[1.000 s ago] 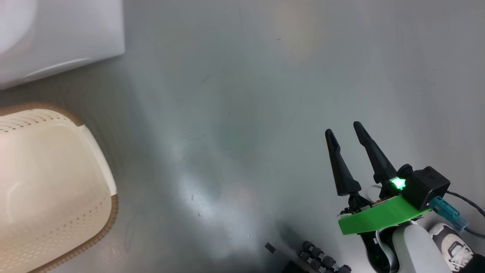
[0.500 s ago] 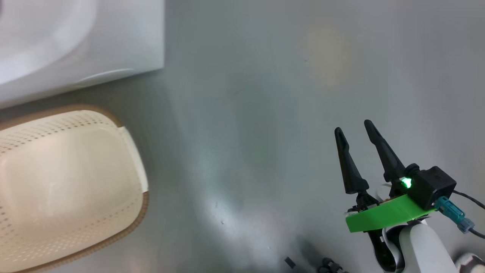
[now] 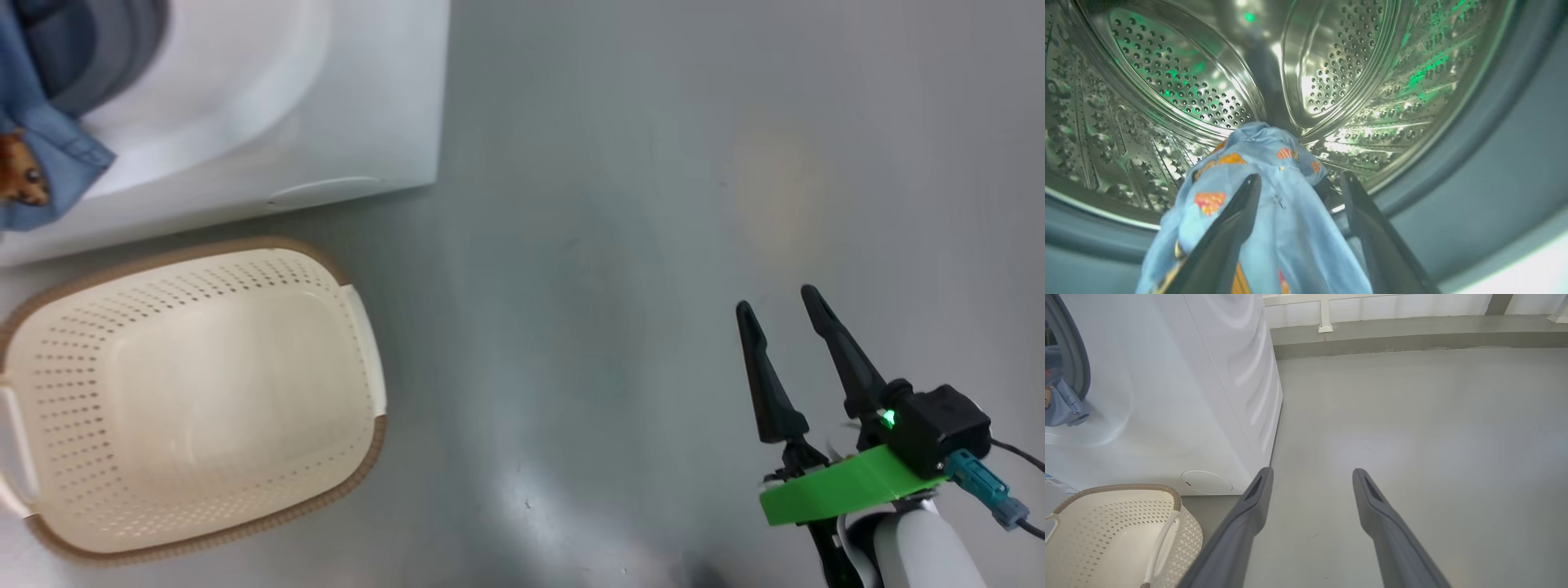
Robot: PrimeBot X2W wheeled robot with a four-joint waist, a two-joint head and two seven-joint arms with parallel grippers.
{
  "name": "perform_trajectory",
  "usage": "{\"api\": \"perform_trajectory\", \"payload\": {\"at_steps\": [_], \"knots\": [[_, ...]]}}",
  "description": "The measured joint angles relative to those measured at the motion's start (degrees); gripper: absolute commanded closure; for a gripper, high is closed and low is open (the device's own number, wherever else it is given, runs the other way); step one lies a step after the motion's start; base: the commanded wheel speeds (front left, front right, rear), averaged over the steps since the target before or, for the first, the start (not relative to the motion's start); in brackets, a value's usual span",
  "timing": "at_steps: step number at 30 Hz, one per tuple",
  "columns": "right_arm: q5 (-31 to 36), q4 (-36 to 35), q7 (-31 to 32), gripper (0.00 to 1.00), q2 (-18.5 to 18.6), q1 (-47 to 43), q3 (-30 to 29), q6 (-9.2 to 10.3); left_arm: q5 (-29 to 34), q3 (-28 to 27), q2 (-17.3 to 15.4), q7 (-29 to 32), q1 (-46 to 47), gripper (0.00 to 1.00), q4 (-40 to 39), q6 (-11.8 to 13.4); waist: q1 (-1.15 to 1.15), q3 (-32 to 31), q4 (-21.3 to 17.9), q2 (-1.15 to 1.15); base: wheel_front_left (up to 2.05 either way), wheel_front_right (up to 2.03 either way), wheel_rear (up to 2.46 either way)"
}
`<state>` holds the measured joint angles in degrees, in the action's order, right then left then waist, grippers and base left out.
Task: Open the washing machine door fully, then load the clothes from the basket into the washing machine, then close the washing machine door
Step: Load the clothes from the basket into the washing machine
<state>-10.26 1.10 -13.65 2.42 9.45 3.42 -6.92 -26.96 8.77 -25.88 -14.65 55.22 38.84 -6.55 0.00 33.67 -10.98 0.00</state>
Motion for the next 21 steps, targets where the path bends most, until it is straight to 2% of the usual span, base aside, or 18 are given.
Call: {"api": "perform_trajectory", "payload": {"at_steps": [7, 8, 12, 16, 21], "knots": [[0.7, -1.4, 1.3, 0.0, 0.0, -1.9, -0.5, 0.0, -1.0, -4.6, 6.0, 0.0, -22.3, 0.0, -19.9, 4.4, 0.0, -2.4, 2.8, 0.0, 0.0, 0.0, 0.0], [0.7, -1.4, 1.3, 0.0, 0.0, -1.9, -0.5, 0.0, -1.0, -4.6, 6.0, 0.0, -22.3, 0.0, -19.9, 4.4, 0.0, -2.4, 2.8, 0.0, 0.0, 0.0, 0.0], [1.1, -2.1, 2.0, 0.0, 0.0, -2.6, -1.0, 0.0, 1.0, -6.4, 9.4, 0.0, -31.4, 0.0, -29.4, 6.7, 0.0, -3.4, 4.6, 0.0, 0.0, 0.0, 0.0], [1.2, -2.5, 2.5, 0.0, 0.1, -2.7, -1.3, -0.01, 2.1, -8.2, 12.8, 0.0, -38.6, 0.0, -35.9, 7.3, 0.0, -4.7, 6.0, 0.0, 0.0, 0.0, 0.0], [1.6, -3.1, 3.5, 0.0, 0.1, -3.9, -1.7, 0.0, 4.8, -11.0, 16.6, 0.0, -44.7, 0.0, -40.2, 6.6, 0.0, -6.4, 7.2, 0.0, 0.0, 0.0, 0.0]]}}
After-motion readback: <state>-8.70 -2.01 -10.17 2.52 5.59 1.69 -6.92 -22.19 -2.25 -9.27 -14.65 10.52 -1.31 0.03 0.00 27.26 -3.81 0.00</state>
